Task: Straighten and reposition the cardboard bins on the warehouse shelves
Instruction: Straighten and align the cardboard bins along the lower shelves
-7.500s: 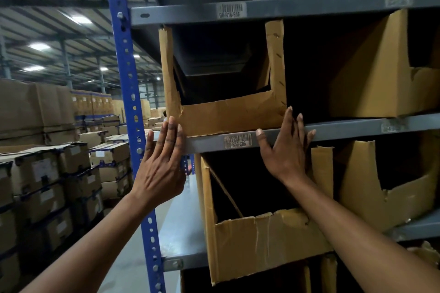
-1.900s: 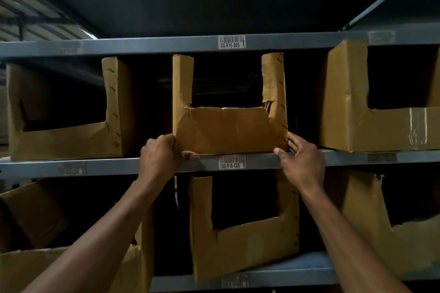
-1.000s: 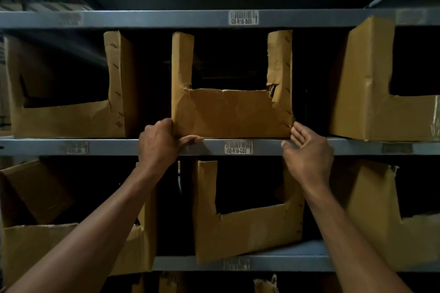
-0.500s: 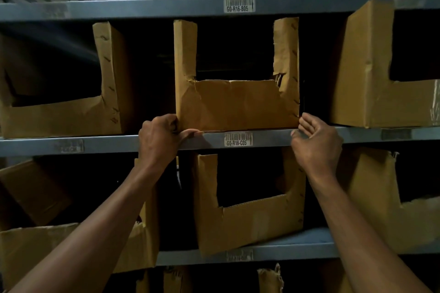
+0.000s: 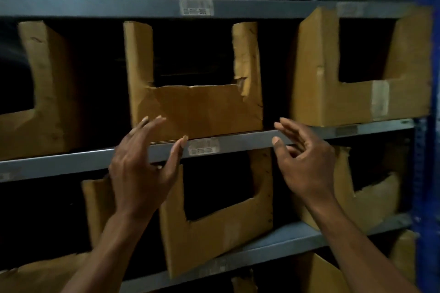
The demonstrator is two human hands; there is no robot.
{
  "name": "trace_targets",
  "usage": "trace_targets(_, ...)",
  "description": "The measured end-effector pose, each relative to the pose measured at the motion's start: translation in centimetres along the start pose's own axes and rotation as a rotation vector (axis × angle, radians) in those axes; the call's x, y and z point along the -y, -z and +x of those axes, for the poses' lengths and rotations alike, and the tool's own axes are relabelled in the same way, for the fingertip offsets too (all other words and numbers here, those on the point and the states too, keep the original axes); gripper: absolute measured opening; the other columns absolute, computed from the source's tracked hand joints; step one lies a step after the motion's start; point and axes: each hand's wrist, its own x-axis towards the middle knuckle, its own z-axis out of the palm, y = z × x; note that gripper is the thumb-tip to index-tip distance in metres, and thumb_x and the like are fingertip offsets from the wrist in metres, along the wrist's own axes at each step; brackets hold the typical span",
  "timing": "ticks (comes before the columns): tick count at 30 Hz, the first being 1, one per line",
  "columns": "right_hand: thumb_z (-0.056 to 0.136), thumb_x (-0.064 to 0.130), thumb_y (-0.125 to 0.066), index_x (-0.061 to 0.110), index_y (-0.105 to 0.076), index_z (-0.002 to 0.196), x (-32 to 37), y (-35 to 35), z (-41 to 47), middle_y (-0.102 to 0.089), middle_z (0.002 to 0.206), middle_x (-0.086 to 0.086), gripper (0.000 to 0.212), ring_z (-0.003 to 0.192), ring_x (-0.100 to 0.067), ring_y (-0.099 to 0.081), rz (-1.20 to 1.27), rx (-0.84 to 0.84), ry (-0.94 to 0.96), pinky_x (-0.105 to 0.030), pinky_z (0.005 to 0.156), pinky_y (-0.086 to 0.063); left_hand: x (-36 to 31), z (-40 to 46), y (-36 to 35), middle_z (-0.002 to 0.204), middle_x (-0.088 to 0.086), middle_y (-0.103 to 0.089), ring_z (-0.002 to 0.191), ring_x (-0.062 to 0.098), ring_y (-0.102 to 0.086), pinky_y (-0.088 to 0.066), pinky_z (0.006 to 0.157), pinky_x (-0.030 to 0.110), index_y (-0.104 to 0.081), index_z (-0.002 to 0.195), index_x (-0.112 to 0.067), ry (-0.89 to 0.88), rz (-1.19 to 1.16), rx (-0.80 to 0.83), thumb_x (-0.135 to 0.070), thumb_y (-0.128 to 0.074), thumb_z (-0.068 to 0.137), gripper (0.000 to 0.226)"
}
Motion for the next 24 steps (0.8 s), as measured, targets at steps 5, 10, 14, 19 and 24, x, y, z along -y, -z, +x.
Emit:
trace_targets(5,0.095,0.019,-0.073,0.022,-0.069,0.13,-2.3,6.7,1.9,-0.074,0.118,0.016,0.036,0.111,0.008,-0.066,-0.095,-0.038,-0.031,-0.015,0.084,-0.058,-6.2,-1.9,-4.3,0.122,0.008,-0.075,0.1,0.024,-0.073,-0.06,0.076,0.039,-0.07,0.13,-0.016,0.062,-0.198,0.086,-0.053,-0.069,0.092,0.053)
trace_targets(10,0.096,0.021,-0.072,0.024,-0.068,0.131,-6.6,14.5,5.4,-0.073,0.119,0.016,0.035,0.112,0.007,-0.066,-0.197,-0.071,-0.035,-0.014,0.087,-0.056,-13.6,-1.8,-9.3,0.121,-0.001,-0.076,0.102,0.012,-0.072,-0.064,0.077,0.042,-0.073,0.128,-0.016,0.1,-0.391,0.15,-0.05,-0.075,0.09,0.051)
trace_targets(14,0.095,0.026,-0.072,0.024,-0.066,0.133,-12.0,20.6,9.2,-0.071,0.125,0.012,0.038,0.116,-0.003,-0.066,-0.226,-0.095,-0.038,-0.032,0.099,-0.056,-19.7,-0.5,-13.4,0.126,-0.006,-0.074,0.115,0.004,-0.069,-0.064,0.088,0.035,-0.07,0.133,-0.019,0.153,-0.463,0.172,-0.059,-0.076,0.091,0.058)
trace_targets(19,0.096,0.044,-0.07,0.025,-0.05,0.149,-18.9,25.8,16.3,-0.059,0.143,0.004,0.06,0.127,-0.01,-0.056,-0.13,0.007,-0.19,-0.038,0.108,-0.048,-25.8,2.1,-19.5,0.114,-0.027,-0.068,0.105,-0.006,-0.067,-0.057,0.084,0.016,-0.06,0.132,-0.035,0.276,-0.477,0.268,-0.073,-0.072,0.083,0.063)
trace_targets(24,0.095,0.067,-0.058,0.027,-0.062,0.1,-22.9,24.7,18.6,-0.07,0.095,0.003,0.041,0.086,-0.018,-0.067,0.044,0.226,-0.28,-0.043,0.083,-0.058,-27.4,3.1,-22.5,0.117,-0.011,-0.071,0.106,0.007,-0.07,-0.064,0.09,0.041,-0.061,0.136,-0.027,0.447,-0.367,0.273,-0.071,-0.083,0.074,0.079)
